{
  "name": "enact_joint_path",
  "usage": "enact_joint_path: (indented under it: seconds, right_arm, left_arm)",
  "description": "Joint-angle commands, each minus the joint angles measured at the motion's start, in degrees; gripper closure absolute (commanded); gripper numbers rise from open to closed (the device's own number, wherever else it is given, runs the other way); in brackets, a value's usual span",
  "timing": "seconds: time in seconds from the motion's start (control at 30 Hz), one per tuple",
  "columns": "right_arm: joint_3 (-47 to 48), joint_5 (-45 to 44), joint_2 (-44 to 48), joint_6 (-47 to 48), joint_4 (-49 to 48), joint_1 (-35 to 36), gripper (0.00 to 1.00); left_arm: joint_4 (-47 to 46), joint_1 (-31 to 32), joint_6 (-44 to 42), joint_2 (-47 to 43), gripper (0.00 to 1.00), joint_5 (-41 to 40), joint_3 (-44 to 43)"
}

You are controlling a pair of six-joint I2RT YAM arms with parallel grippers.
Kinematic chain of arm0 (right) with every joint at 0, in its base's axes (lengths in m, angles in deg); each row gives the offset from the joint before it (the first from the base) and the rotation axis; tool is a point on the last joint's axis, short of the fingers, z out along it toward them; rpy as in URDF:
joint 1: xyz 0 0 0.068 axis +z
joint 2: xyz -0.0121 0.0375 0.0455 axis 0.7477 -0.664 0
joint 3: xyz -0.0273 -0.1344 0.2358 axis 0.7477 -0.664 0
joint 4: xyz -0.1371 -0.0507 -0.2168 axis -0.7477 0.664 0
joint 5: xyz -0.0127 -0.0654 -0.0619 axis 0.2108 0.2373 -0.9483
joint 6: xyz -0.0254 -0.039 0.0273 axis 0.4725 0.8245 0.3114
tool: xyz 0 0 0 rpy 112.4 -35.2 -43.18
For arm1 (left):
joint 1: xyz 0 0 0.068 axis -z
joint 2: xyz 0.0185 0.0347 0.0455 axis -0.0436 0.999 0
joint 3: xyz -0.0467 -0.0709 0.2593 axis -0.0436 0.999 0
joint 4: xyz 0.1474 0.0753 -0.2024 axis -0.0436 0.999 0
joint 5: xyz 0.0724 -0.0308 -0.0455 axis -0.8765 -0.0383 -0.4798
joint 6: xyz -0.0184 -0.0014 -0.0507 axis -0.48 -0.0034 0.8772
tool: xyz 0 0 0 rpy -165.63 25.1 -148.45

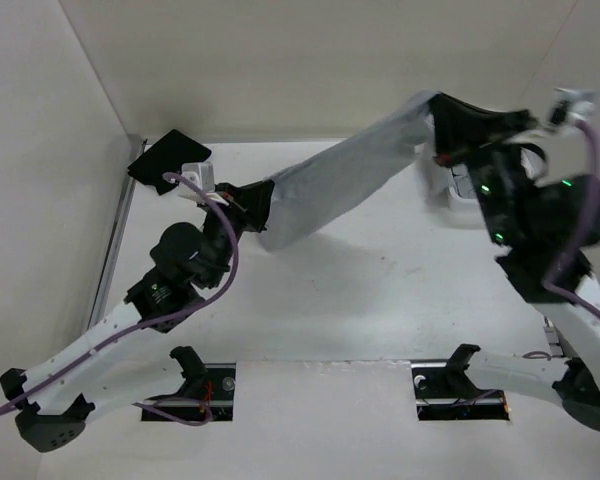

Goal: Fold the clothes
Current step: Flatten the tank top out

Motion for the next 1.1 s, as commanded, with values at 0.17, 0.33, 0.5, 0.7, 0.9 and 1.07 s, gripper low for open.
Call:
enact_joint_path:
  seconds: [0.17, 0.33, 0.5, 0.7, 0.9, 1.07]
  right_arm:
    - [4.0, -17.9, 8.5, 20.9, -8.0, 19.9, 1.00]
    - [7.6, -21.9, 5.8, 30.8, -12.3, 25.9, 1.00]
    - [6.3, -19.2, 2.4, 27.9, -11.8, 16.6, 1.00]
    - [1.7, -1.7, -6.2, 9.9, -7.0, -4.2, 0.99]
    - [18.5, 12.8, -35.6, -3.7, 1.9, -20.2, 0.99]
    - [46.2, 11.3, -58.3, -6.8, 11.7, -24.5, 0.71]
  left_arm:
    - [-6.1, 18.3, -14.3, -1.8, 0.97, -11.0, -10.8]
    - [-15.8, 30.2, -26.1, -1.1, 0.97, -21.8, -10.0]
    - [-28.5, 35.5, -38.1, 0.0, 0.97, -30.4, -5.7]
    - [-36.7, 26.5, -39.7, 5.3, 0.95, -33.1, 3.7]
    - [-29.1, 14.3, -22.8, 11.7, 0.94, -27.9, 9.5]
    - [-15.8, -1.6, -2.7, 19.8, 0.93, -13.8, 7.7]
